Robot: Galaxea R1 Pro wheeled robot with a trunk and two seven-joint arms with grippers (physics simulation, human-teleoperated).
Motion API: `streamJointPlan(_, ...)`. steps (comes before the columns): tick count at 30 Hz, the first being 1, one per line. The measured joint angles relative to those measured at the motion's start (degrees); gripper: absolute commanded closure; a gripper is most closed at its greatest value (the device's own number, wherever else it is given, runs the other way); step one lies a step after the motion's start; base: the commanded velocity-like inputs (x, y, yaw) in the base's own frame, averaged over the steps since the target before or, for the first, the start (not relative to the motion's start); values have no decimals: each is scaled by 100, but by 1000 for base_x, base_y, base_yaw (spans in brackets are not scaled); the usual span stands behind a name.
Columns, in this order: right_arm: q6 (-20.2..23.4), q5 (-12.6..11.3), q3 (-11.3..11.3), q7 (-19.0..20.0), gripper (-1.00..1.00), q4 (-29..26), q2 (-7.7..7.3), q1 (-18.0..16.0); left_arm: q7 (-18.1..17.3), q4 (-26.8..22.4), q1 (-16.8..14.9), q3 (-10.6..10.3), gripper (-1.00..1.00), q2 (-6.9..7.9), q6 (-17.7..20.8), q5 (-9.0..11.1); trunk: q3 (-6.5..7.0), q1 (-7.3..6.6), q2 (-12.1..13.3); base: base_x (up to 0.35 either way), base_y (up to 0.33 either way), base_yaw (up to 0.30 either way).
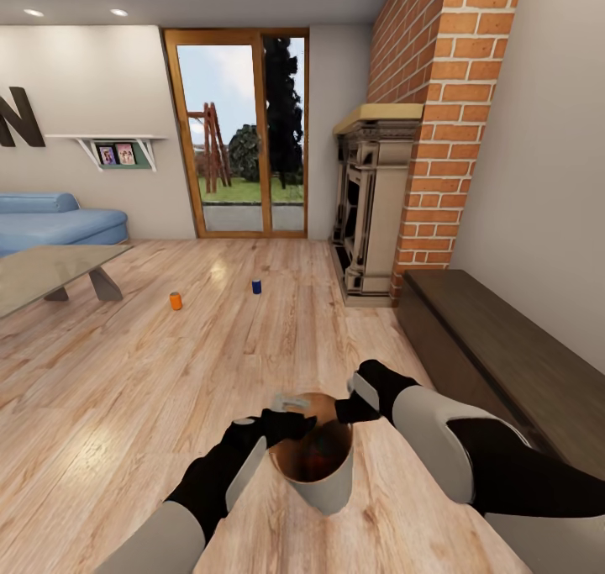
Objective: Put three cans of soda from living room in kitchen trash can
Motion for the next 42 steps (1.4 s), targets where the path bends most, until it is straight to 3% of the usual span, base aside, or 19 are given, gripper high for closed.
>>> streamJointPlan(4, 7, 158, 216, -21, 100, 2, -1, 0, -1, -579, 3, 3, -100, 17, 249, 1, 0, 0, 0, 0, 0, 0)
streamJointPlan(9, 0, 27, 17, -4, 100, -2, 0, 0, -4, -1136, 25, 12, -100, 30, 498, 3, 0, 0, 0, 0, 0, 0)
streamJointPlan(14, 4, 123, 136, -14, 100, 0, -1, 0, -9, -1339, 32, 19, -100, 127, 596, 5, 0, 0, 0, 0, 0, 0)
streamJointPlan(19, 2, 62, 41, 0, 100, -1, 0, 0, -10, -1387, 34, 29, -100, 194, 622, 3, 0, 0, 0, 0, 0, 0)
streamJointPlan(24, 9, 87, 75, -8, 100, 0, 0, 0, -10, -1399, 34, 46, -100, 373, 633, 10, 0, 0, 0, 0, 0, 0)
streamJointPlan(29, 10, 55, 34, 0, 100, -1, -31, 0, -5, -1392, 34, 481, -100, 510, 643, 2, 0, 0, 0, 0, 0, 0)
streamJointPlan(30, 10, 45, 22, 2, 100, -1, -44, 0, -7, -1389, 34, 690, -100, 532, 645, -7, 0, 0, 0, 0, 0, 0)
streamJointPlan(33, 11, 70, 57, -1, 100, -1, -56, 0, -8, -1371, 33, 1019, -100, 575, 650, -12, 0, 0, 0, 0, 0, 0)
streamJointPlan(34, 12, 83, 69, 3, 100, -1, -61, 0, -9, -1360, 30, 1240, -100, 620, 655, -22, 0, 0, 0, 0, 0, 0)
streamJointPlan(39, 11, 60, 36, 8, 100, -4, -70, 0, -10, -1329, 27, 1835, -100, 730, 715, -30, 0, 0, 0, 0, 0, 0)
streamJointPlan(42, 11, 62, 37, 8, 100, -7, -74, 0, -8, -1313, 23, 2067, -100, 817, 735, -33, 0, 0, 0, 0, 0, 0)
